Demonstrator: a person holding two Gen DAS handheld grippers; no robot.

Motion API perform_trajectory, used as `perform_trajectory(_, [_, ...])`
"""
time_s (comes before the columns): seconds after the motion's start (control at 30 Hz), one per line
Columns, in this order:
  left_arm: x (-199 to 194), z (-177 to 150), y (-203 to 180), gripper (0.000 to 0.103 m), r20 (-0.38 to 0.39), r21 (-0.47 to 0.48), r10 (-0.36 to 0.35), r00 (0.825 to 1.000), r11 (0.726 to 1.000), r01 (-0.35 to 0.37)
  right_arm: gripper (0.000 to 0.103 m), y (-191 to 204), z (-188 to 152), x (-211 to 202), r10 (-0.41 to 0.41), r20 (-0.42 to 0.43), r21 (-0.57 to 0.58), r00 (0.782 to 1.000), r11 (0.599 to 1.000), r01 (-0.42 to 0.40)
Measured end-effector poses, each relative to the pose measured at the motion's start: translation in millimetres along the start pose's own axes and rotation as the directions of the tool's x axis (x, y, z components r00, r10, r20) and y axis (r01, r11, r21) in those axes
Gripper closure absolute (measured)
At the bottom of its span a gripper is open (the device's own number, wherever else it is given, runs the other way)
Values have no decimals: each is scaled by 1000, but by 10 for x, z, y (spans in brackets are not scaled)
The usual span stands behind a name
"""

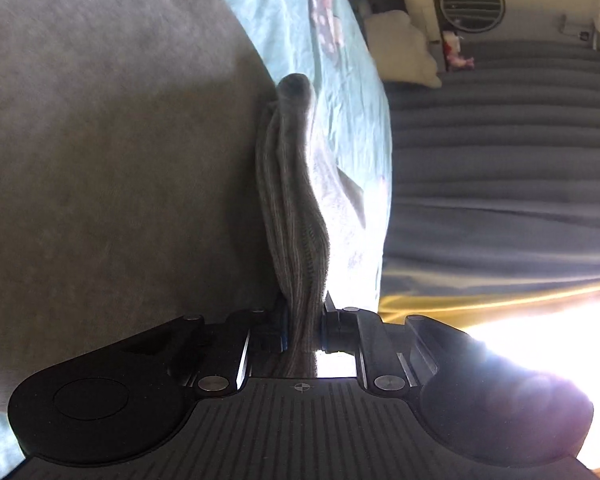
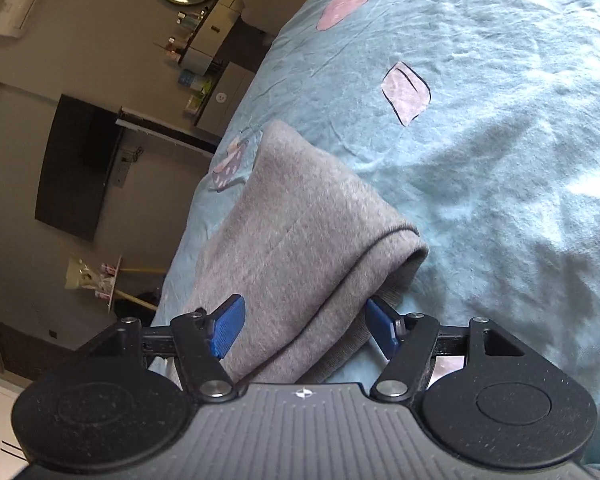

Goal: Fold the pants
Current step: 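Grasp the folded edge of the pants with the left gripper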

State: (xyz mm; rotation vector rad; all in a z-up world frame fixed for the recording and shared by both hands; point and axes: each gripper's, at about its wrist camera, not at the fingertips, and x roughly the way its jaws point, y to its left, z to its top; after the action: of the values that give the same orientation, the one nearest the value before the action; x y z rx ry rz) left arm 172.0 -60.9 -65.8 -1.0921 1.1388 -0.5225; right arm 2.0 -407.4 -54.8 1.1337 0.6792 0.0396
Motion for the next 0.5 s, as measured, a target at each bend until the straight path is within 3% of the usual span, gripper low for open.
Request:
perform_trajectory(0.07, [-43, 32, 26, 87, 4, 6, 12, 1000, 1000, -12, 36, -10, 15, 86, 11, -2, 33, 1000, 999, -11])
perform_trajectory(0.27, [-242, 71, 131, 87, 17, 47, 89, 996, 995, -89, 51, 17, -23, 264, -64, 24, 35, 998, 997, 63])
perform_trajectory(0.4, [-354, 105, 190, 87, 23, 56, 108, 994, 992, -109, 54, 52, -30, 306, -106, 32, 8, 994, 994, 106])
perform_trajectory(0.43, [-364, 99, 201, 88, 23, 60, 114, 993, 992, -115, 57, 78, -50, 302, -132, 37, -23, 991, 991, 133])
perform_trajectory(0.5, [-386, 79, 206, 88, 25, 86, 128, 991, 988, -130, 78, 152, -85, 331, -201, 43, -93, 979, 975, 204])
